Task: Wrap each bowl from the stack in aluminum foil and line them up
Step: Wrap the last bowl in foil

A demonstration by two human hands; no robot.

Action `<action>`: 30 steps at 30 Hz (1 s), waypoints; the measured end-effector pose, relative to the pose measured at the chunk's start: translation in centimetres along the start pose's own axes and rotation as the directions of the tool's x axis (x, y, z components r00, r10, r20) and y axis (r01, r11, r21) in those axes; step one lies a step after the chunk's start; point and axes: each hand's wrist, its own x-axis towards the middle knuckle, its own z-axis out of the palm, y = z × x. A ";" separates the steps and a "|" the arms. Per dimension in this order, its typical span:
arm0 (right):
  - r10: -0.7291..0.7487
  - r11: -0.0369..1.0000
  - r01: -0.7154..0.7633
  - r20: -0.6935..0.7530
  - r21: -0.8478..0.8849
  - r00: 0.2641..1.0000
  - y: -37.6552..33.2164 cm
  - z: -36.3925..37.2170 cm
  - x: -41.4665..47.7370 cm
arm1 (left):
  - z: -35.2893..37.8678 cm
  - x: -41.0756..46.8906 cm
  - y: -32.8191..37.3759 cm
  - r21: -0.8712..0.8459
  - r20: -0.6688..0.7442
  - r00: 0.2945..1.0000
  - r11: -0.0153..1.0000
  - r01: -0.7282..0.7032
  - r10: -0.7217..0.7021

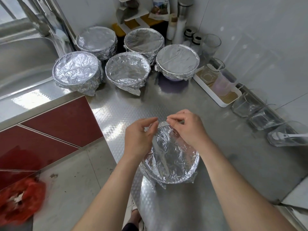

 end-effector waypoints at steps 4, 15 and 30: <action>-0.039 0.999 0.039 -0.006 -0.030 0.999 -0.2 0.2 -0.1 | 0.2 0.4 0.9 0.181 0.012 0.995 0.978 -0.104 0.104; -0.115 0.976 0.125 0.068 -0.180 0.991 -0.5 0.7 0.4 | 0.5 0.6 0.4 0.281 0.013 0.993 0.953 -0.118 0.119; -0.035 0.997 0.041 0.095 -0.063 0.995 -1.9 0.5 1.1 | 0.4 1.2 0.0 0.208 -0.015 0.995 0.974 -0.095 0.100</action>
